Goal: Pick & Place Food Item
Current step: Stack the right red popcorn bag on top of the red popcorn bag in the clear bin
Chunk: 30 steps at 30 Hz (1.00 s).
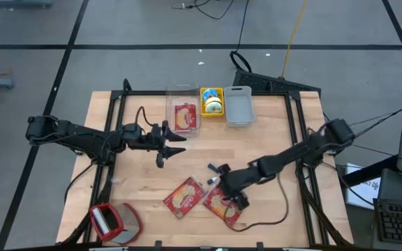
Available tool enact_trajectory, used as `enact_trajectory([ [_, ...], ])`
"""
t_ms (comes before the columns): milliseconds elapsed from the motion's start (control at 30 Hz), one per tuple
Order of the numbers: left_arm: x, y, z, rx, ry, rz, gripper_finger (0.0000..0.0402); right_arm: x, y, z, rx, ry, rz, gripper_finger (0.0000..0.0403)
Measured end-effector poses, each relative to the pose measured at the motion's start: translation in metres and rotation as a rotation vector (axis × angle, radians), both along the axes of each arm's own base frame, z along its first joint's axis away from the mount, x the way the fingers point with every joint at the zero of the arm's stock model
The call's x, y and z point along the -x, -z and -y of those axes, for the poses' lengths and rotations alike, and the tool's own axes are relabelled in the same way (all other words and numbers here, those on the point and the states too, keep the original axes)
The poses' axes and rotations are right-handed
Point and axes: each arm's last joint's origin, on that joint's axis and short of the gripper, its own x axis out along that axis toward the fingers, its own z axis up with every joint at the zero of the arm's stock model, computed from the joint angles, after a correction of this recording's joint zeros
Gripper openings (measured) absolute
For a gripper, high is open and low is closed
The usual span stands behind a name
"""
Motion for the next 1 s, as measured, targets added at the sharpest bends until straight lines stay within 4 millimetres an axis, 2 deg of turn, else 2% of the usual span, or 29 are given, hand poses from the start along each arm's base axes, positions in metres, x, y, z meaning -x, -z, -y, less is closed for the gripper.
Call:
enact_trajectory([
  [133, 0.000, 0.000, 0.000, 0.023, 0.001, -0.002, 0.0207, -0.022, 0.013, -0.002, 0.061, -0.031, -0.043, 0.0256],
  [300, 0.000, 0.000, 0.000, 0.023, 0.001, -0.002, 0.0207, -0.038, 0.028, 0.009, 0.059, -0.051, -0.095, 0.0252],
  [467, 0.000, 0.000, 0.000, 0.023, 0.001, -0.003, 0.0207, -0.041, 0.044, 0.022, -0.002, -0.076, -0.184, 0.0238],
  [567, 0.000, 0.002, 0.000, 0.024, 0.001, -0.018, 0.0207, -0.041, 0.049, 0.023, 0.005, -0.079, -0.210, 0.0228],
  [1000, 0.000, 0.003, 0.000, 0.026, 0.001, -0.035, 0.0207, -0.036, 0.053, 0.027, 0.002, -0.040, -0.298, 0.0155],
])
